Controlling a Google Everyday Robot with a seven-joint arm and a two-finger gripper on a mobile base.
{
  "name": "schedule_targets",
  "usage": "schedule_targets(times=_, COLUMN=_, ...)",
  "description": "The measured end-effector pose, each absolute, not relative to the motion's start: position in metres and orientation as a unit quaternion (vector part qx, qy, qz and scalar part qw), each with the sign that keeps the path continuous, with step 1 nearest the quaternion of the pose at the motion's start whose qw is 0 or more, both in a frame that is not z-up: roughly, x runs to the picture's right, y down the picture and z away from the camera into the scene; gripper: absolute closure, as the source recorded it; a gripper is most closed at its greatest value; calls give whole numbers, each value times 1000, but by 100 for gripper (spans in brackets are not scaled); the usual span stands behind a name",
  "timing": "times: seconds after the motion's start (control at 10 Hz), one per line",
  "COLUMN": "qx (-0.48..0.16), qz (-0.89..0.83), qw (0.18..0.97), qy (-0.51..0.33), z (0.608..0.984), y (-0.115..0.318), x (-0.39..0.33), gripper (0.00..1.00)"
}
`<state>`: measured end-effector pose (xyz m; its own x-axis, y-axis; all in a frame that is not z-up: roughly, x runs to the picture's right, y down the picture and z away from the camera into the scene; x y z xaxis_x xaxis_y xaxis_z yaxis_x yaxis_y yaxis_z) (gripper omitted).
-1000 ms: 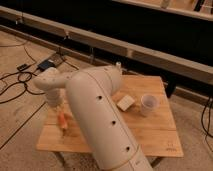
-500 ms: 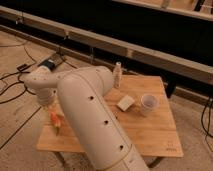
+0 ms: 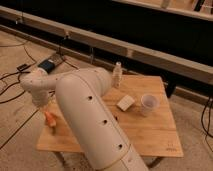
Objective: Drag the pepper across the table
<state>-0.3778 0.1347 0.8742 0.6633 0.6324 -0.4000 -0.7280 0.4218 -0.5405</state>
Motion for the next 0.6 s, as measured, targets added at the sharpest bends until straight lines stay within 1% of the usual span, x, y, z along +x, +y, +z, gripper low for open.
schedule_targets(times=0.6, qx=-356, qz=372, qw=856, qy=38, z=868, y=141, x=-412, gripper=100)
